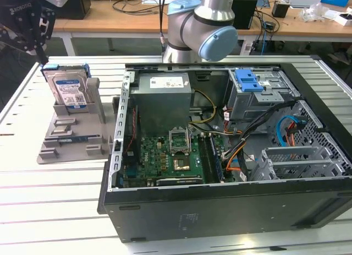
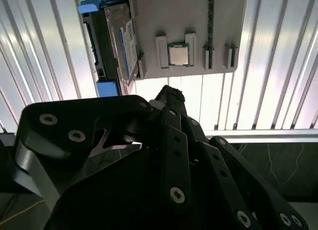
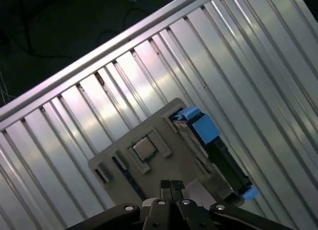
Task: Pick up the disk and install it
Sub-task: 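Pick up the disk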
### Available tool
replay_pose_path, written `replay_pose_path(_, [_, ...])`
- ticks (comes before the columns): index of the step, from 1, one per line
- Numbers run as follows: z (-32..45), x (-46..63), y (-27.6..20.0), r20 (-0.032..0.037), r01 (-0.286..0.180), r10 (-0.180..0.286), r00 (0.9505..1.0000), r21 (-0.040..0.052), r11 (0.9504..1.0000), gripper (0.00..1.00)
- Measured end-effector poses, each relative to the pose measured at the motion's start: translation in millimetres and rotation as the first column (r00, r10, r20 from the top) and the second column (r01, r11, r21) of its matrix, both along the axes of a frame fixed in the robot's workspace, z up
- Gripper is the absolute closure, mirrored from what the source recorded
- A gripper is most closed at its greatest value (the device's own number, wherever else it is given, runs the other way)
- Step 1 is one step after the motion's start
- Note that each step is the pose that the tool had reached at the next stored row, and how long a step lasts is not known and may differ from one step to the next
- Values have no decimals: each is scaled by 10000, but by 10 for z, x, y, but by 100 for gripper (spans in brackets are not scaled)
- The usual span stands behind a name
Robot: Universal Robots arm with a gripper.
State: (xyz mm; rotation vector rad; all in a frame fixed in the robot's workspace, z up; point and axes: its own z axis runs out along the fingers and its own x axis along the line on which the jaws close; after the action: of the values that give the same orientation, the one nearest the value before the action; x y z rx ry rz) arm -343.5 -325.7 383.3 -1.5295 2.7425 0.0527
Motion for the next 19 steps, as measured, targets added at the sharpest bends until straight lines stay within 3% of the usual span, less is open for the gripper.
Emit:
replay_pose_path(1, [-1, 0, 0, 2, -262, 262, 9997, -79, 9996, 89])
replay_pose_path(4, [0, 0, 0, -4, -841, 841, 9965, -159, 9963, 89])
replay_pose_path(8, [0, 0, 3, -5, -1754, 1754, 9845, -164, 9844, 89])
replay_pose_path(9, [-1, 0, 4, -4, -2074, 2074, 9782, -164, 9781, 89])
replay_pose_path(11, [-1, 0, 4, -5, -2354, 2354, 9719, -164, 9718, 89])
replay_pose_path(12, [-1, 0, 4, -4, -2696, 2697, 9630, -164, 9628, 89])
replay_pose_path(15, [-1, 0, 4, -5, -3352, 3353, 9421, -164, 9420, 89])
replay_pose_path(17, [-1, 0, 4, -4, -3825, 3825, 9240, -164, 9238, 89])
replay_pose_path(19, [0, 0, 4, -5, -4045, 4045, 9145, -165, 9144, 89])
